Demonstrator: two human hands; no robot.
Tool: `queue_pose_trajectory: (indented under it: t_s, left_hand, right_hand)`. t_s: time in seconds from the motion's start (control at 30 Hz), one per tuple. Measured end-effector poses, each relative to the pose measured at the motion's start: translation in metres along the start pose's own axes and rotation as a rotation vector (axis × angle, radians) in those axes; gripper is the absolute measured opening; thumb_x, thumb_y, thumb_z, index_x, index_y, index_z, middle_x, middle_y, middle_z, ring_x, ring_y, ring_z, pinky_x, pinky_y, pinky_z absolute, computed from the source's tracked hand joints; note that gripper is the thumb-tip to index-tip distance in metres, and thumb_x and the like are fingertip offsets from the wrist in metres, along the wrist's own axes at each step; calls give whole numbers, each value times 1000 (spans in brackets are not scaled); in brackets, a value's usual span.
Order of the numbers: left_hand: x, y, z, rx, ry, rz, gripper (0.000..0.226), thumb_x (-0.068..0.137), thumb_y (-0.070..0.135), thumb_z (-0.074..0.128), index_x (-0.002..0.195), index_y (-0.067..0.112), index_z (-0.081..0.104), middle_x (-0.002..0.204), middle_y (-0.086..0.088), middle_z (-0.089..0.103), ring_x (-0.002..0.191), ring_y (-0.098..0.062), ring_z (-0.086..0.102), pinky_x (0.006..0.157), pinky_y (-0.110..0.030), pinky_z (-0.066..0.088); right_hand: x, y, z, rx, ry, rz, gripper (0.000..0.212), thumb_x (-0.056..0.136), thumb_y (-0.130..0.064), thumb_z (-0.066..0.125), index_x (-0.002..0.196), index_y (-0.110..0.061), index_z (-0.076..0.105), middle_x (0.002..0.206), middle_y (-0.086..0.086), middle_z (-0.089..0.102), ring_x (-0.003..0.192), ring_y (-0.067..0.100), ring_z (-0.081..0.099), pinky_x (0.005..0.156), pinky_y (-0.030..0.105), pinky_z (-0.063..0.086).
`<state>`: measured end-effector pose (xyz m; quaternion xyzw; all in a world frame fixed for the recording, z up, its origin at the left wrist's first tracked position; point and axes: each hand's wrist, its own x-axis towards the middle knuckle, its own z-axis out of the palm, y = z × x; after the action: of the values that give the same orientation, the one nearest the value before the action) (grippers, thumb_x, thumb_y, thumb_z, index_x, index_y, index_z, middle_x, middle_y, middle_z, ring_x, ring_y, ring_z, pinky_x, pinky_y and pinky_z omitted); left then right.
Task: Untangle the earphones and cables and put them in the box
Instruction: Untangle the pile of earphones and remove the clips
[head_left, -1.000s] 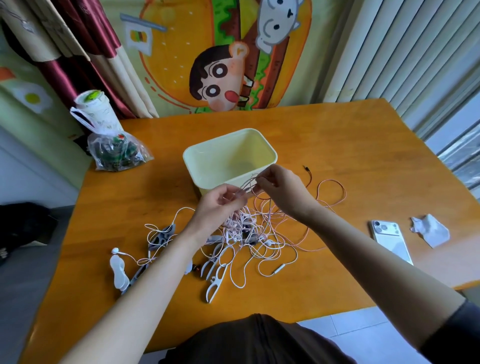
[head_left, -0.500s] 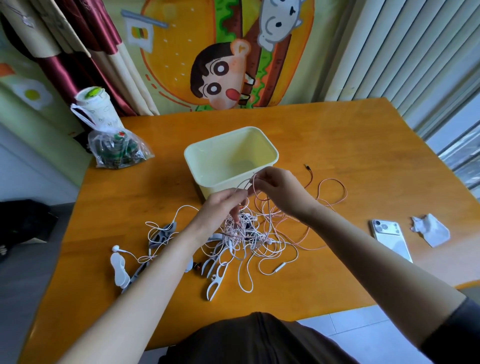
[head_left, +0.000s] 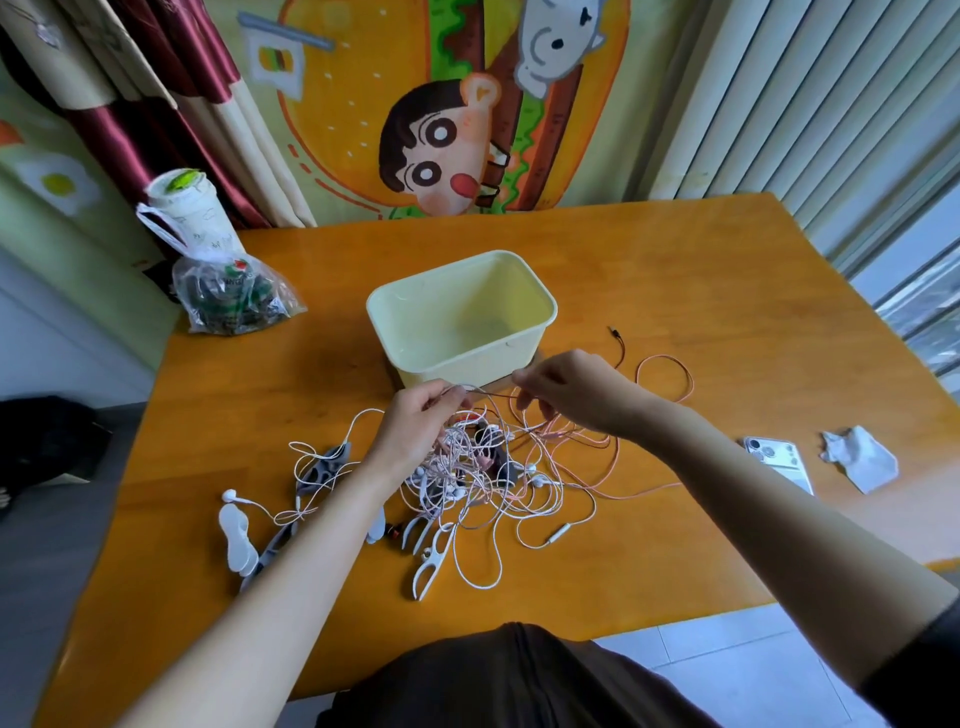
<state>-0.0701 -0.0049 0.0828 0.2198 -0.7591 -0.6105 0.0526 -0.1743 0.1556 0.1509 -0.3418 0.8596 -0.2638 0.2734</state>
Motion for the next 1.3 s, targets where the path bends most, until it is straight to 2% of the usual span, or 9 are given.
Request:
queue_pose_trajectory:
  t_s: [0.2, 0.3, 0.37, 0.47, 0.6, 0.77, 1.0, 1.13, 1.3]
  left_hand:
    - [11, -30, -17, 97, 44, -129, 27, 101, 18, 43, 86, 18, 65, 78, 0, 56, 72, -16, 51, 63, -24, 42]
    - [11, -38, -16, 330, 85, -249, 25, 97, 18, 51, 121, 13, 53, 110, -5, 52, 103, -19, 49, 84, -27, 40]
    - [5, -33, -11, 473, 204, -98, 37, 90, 8, 57, 125, 15, 48, 120, -6, 42, 115, -20, 41, 92, -24, 33]
    - [-2, -12, 2, 382, 125, 210, 27, 87, -2, 55, 105, 17, 56, 106, 5, 50, 96, -8, 50, 82, -14, 40]
    - [-5, -4, 24, 349, -233, 151, 23, 91, 19, 59, 111, 29, 56, 113, 13, 57, 95, 2, 53, 70, -9, 39]
    - [-3, -6, 33, 316, -89, 140, 7, 87, 23, 65, 94, 23, 62, 91, 11, 62, 79, -4, 56, 64, -9, 44]
    - [-3, 3, 19, -81, 75, 19, 25, 82, -10, 63, 87, 14, 62, 79, -5, 64, 64, -5, 66, 67, -21, 55]
    - [-6, 10, 9, -140, 92, -10, 26, 76, -11, 70, 82, 13, 62, 76, -3, 65, 61, 2, 63, 63, -13, 51]
    - [-3, 9, 6, 25, 116, 30, 30, 68, -4, 80, 75, 15, 57, 73, -2, 67, 70, -14, 67, 69, -26, 54]
  right_hand:
    - [-5, -1, -20, 80, 18, -102, 24, 87, -35, 62, 73, -17, 71, 38, -11, 43, 39, 8, 30, 41, 17, 19]
    - [-5, -4, -29, 171, 128, -169, 23, 87, -33, 62, 73, -17, 71, 39, -11, 39, 40, 6, 28, 42, 15, 19]
    - [-5, -8, -31, 201, 166, -207, 22, 87, -33, 62, 70, -20, 69, 42, -10, 39, 42, 6, 28, 42, 15, 20]
    - [-4, -13, -30, 211, 209, -257, 21, 84, -38, 61, 66, -27, 64, 42, -10, 39, 44, 6, 29, 43, 18, 20]
    - [-5, -21, -32, 261, 258, -296, 21, 86, -33, 61, 67, -25, 63, 44, -11, 38, 44, 3, 31, 44, 14, 22]
    - [-9, -16, -36, 272, 387, -264, 23, 88, -30, 61, 66, -25, 61, 44, -12, 41, 44, 3, 33, 44, 14, 24]
    - [-1, 14, -33, 120, 604, 31, 25, 94, -33, 54, 76, -17, 63, 55, -6, 46, 48, 9, 38, 51, 27, 29]
    - [0, 29, -27, 71, 575, 167, 27, 96, -34, 49, 82, -14, 63, 64, -4, 55, 52, 9, 45, 49, 25, 34]
    - [4, 23, -7, -34, 366, 131, 18, 95, -30, 51, 88, -17, 60, 78, -2, 66, 51, 4, 47, 46, 17, 37]
